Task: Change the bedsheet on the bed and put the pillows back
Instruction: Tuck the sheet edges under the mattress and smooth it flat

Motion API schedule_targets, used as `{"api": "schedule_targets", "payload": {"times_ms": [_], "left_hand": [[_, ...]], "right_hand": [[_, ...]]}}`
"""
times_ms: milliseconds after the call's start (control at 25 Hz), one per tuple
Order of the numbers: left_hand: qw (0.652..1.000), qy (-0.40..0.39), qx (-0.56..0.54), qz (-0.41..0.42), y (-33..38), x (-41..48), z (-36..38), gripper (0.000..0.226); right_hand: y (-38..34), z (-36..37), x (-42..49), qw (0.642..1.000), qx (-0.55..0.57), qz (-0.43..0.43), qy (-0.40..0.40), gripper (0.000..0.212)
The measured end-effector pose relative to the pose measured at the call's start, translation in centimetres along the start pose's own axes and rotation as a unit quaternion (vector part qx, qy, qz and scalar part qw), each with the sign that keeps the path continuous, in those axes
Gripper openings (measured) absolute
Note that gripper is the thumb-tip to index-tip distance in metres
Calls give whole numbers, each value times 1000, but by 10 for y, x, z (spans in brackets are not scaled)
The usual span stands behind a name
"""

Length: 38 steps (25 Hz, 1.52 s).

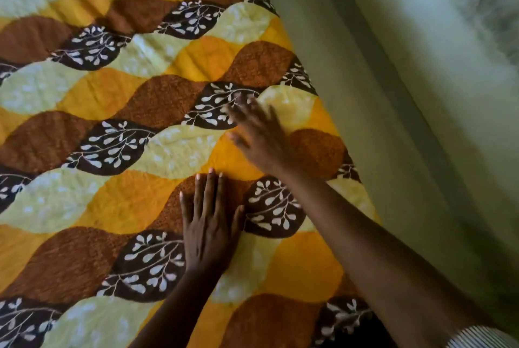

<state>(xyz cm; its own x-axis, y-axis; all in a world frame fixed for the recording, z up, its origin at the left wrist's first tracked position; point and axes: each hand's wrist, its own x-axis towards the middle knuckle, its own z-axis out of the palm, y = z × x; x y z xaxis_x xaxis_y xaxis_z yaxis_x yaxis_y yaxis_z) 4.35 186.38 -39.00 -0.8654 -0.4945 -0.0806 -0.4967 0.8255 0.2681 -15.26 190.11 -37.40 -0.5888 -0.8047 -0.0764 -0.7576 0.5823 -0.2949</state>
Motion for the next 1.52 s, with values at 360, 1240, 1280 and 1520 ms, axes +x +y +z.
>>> {"api": "schedule_targets", "payload": {"times_ms": [360,1240,1280,1520], "left_hand": [[999,-25,38,-2,16,40,9,66],[996,-24,18,84,87,151,19,66],[997,-20,0,73,87,147,16,66],[999,-24,-8,44,106,34,14,63]], "right_hand": [[75,-2,94,997,-72,33,5,66],[156,-23,-57,782,476,387,-106,60],[147,-28,-63,830,404,380,-56,59],[92,-20,-117,909,241,341,-11,66]]}}
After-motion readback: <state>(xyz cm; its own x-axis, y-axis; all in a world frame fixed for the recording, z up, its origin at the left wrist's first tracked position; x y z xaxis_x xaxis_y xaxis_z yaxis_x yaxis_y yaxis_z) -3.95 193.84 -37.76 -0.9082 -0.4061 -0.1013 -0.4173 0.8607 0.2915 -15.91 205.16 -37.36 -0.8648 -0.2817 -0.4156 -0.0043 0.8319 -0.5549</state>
